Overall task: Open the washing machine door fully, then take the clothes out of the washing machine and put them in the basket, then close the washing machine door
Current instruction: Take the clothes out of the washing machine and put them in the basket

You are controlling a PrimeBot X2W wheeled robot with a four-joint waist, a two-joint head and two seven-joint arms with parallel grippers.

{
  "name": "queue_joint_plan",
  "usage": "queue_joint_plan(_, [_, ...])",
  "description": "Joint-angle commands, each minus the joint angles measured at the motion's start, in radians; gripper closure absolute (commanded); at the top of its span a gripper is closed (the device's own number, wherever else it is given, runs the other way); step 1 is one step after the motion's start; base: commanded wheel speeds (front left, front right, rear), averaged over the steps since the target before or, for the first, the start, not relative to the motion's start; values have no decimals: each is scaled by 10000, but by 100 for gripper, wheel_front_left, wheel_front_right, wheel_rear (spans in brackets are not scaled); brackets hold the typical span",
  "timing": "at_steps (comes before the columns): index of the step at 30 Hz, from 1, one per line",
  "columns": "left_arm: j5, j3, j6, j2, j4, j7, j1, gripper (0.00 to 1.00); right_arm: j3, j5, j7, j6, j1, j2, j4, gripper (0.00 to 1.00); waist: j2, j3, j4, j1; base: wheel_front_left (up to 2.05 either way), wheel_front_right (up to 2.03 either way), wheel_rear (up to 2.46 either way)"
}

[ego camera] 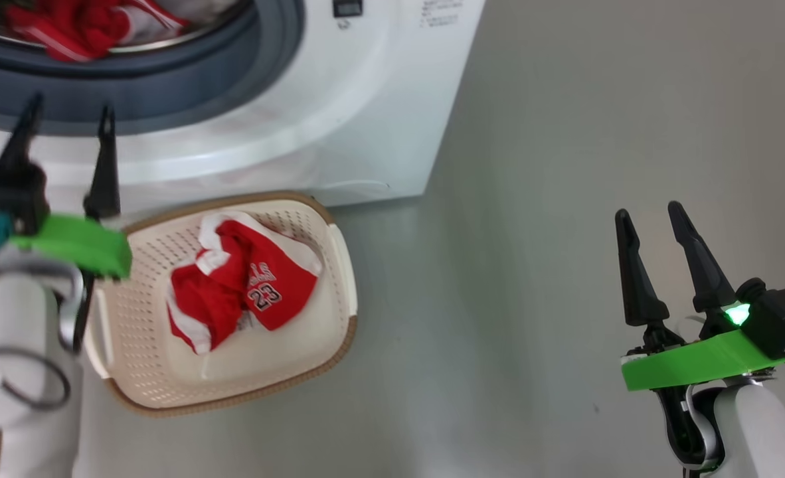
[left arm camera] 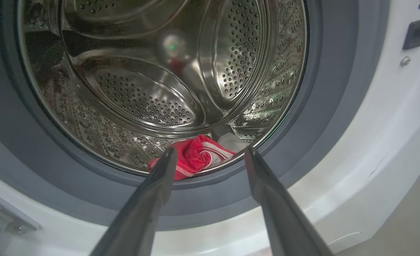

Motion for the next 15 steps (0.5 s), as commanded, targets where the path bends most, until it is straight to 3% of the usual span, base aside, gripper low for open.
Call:
queue_joint_plan(1, [195, 90, 105, 499, 325, -49, -711, 0, 282, 121, -63, 75, -149, -2, -267, 0, -1, 564, -433, 0, 0, 0, 0])
queue_joint_plan(15, [424, -279, 141, 1600, 3836, -49, -4015, 0, 729, 470, -63, 75, -597, 0, -392, 0, -1, 1492, -1181, 0, 0, 0, 0])
